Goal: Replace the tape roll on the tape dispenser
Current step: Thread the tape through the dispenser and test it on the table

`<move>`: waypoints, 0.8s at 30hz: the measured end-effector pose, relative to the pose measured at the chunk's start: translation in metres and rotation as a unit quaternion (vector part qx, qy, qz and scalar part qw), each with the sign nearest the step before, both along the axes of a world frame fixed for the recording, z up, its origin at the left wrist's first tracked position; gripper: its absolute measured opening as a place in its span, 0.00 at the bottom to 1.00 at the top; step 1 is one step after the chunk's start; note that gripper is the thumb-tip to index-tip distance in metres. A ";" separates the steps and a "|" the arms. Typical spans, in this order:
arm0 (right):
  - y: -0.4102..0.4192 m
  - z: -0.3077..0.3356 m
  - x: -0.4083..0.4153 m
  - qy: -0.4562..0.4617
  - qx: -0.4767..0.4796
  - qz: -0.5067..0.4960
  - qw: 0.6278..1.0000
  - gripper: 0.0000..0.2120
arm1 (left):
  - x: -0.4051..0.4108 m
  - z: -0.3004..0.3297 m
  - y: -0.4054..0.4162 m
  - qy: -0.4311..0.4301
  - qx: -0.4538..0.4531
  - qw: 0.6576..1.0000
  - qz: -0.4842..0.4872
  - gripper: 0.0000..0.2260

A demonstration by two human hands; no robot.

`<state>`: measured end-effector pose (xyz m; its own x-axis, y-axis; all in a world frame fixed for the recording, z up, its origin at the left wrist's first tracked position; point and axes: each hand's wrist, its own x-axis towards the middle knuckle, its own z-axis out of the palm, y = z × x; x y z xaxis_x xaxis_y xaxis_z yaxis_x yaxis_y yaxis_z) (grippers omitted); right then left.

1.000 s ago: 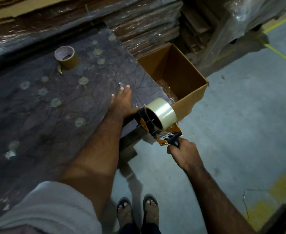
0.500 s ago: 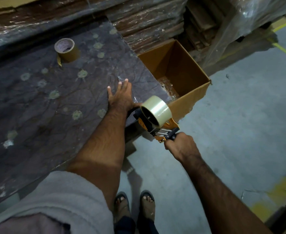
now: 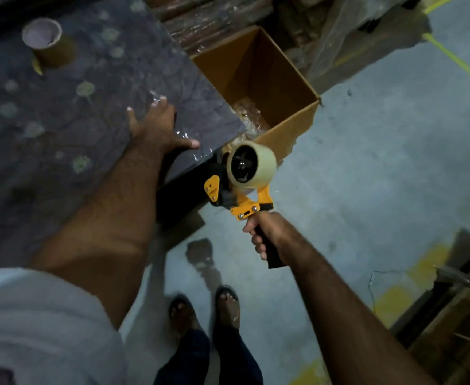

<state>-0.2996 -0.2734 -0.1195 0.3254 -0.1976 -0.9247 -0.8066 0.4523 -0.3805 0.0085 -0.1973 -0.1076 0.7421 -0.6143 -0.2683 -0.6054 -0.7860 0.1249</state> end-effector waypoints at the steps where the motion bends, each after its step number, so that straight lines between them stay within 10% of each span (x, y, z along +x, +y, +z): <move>1: -0.003 0.006 0.003 -0.010 0.008 -0.010 1.000 0.11 | -0.009 0.006 -0.001 -0.009 -0.005 1.000 0.008 0.48; 7: 0.000 0.050 -0.005 -0.011 0.031 -0.019 0.999 0.11 | -0.058 0.025 0.041 0.077 -0.224 0.967 0.091 0.23; 14: 0.017 0.114 0.001 -0.103 0.121 -0.040 0.987 0.09 | -0.078 0.064 0.116 0.123 -0.273 0.938 0.173 0.16; 24: 0.090 0.233 0.100 -0.289 0.261 0.039 0.920 0.08 | -0.084 0.189 0.179 0.185 -0.488 0.812 0.260 0.06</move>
